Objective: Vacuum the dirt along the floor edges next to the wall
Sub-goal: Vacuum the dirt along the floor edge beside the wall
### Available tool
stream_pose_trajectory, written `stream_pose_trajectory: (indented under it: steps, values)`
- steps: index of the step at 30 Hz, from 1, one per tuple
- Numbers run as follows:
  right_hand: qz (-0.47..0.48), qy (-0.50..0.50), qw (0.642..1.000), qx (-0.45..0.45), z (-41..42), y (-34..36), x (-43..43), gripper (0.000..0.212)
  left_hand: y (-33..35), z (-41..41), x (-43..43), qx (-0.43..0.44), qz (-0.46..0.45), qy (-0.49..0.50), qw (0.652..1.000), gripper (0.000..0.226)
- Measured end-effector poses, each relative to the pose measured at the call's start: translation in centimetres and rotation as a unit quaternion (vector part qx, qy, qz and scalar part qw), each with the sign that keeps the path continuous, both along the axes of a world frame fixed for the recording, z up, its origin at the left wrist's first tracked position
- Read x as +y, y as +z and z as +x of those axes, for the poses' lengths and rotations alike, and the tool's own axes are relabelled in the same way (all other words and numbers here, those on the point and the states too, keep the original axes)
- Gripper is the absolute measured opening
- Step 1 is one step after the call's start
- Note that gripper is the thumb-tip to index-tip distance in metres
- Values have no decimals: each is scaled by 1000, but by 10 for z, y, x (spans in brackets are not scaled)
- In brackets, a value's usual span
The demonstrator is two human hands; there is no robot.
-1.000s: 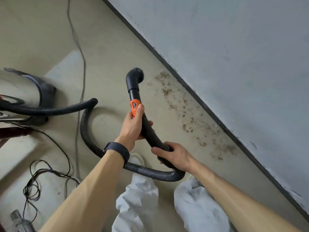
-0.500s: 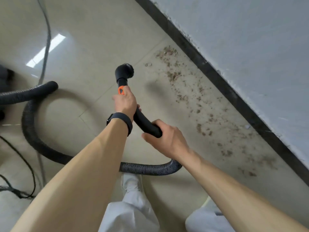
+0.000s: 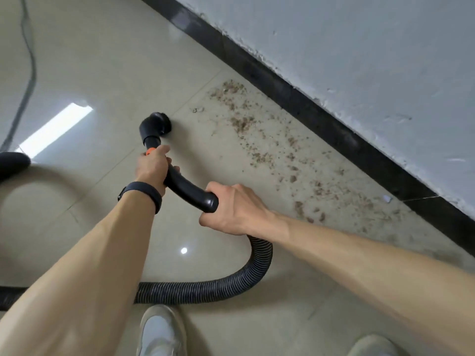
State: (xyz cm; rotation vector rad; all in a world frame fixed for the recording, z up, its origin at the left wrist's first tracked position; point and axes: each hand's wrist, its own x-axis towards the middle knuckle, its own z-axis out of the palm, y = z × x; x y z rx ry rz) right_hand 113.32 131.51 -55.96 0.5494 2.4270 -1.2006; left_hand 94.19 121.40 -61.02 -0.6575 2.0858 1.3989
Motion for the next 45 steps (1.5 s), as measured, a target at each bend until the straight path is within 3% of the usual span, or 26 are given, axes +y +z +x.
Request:
stream_pose_trajectory:
  steps: [5, 9, 20, 31, 36, 45]
  values:
    - [46, 47, 997, -33, 8, 48, -8, 38, 9, 8, -16, -42, -57, -65, 995, 55]
    - [65, 16, 997, -34, 7, 55, -10, 36, 54, 35, -7, -43, -8, -76, 996, 43]
    - [103, -9, 994, -42, 11, 61, -20, 35, 56, 32, -6, -62, 16, -129, 990, 43]
    - [98, -33, 993, -55, 6, 52, -16, 32, 40, 30, 17, -14, 16, -63, 998, 43]
    - [98, -44, 993, -56, 1, 43, -9, 32, 36, 24, 24, -9, 22, -80, 996, 31]
    - [89, -78, 991, -57, -5, 34, 4, 33, 37, 19, 43, 3, 17, -95, 995, 29]
